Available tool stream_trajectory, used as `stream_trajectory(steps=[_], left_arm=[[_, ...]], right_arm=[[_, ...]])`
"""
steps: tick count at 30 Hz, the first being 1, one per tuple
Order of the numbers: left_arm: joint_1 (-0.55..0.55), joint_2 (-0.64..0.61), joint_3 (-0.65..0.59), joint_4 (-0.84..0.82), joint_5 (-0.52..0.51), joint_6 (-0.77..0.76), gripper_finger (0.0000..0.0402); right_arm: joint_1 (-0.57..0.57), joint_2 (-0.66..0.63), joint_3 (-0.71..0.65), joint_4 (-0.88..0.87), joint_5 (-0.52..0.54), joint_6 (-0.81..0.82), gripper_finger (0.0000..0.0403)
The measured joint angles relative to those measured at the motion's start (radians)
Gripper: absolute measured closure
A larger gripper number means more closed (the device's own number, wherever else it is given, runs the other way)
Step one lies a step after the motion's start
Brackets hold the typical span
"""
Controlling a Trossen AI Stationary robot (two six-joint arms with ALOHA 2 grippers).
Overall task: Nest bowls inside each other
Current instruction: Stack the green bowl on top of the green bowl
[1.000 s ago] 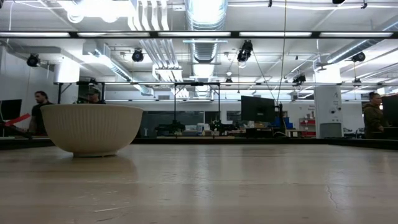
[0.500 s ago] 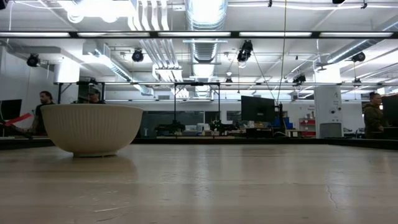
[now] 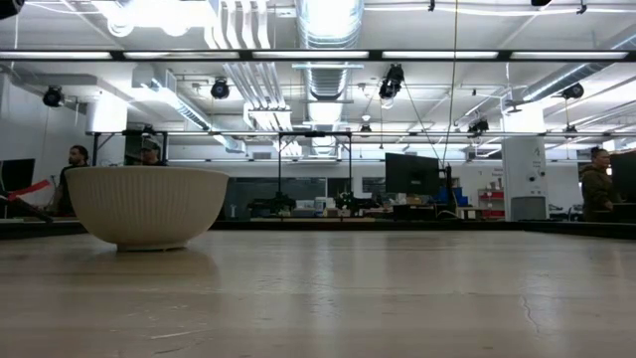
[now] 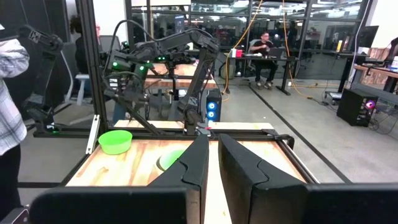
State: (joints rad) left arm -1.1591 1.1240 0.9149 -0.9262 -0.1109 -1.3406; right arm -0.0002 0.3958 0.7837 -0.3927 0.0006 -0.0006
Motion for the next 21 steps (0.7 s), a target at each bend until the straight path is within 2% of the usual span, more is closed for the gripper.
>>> stream_trajectory(steps=[5, 14, 21], left_arm=[[-0.049, 0.000, -0.029, 0.051, -0.019, -0.066, 0.0301], [-0.062, 0.000, -0.101, 0.172, -0.022, -0.118, 0.0240], [-0.061, 0.000, -0.183, 0.249, -0.039, -0.161, 0.0238]], right_arm=[[0.000, 0.000, 0.000, 0.000, 0.000, 0.000, 0.0369], [0.000, 0.000, 0.000, 0.000, 0.000, 0.000, 0.0369], [0.000, 0.000, 0.000, 0.000, 0.000, 0.000, 0.0369]])
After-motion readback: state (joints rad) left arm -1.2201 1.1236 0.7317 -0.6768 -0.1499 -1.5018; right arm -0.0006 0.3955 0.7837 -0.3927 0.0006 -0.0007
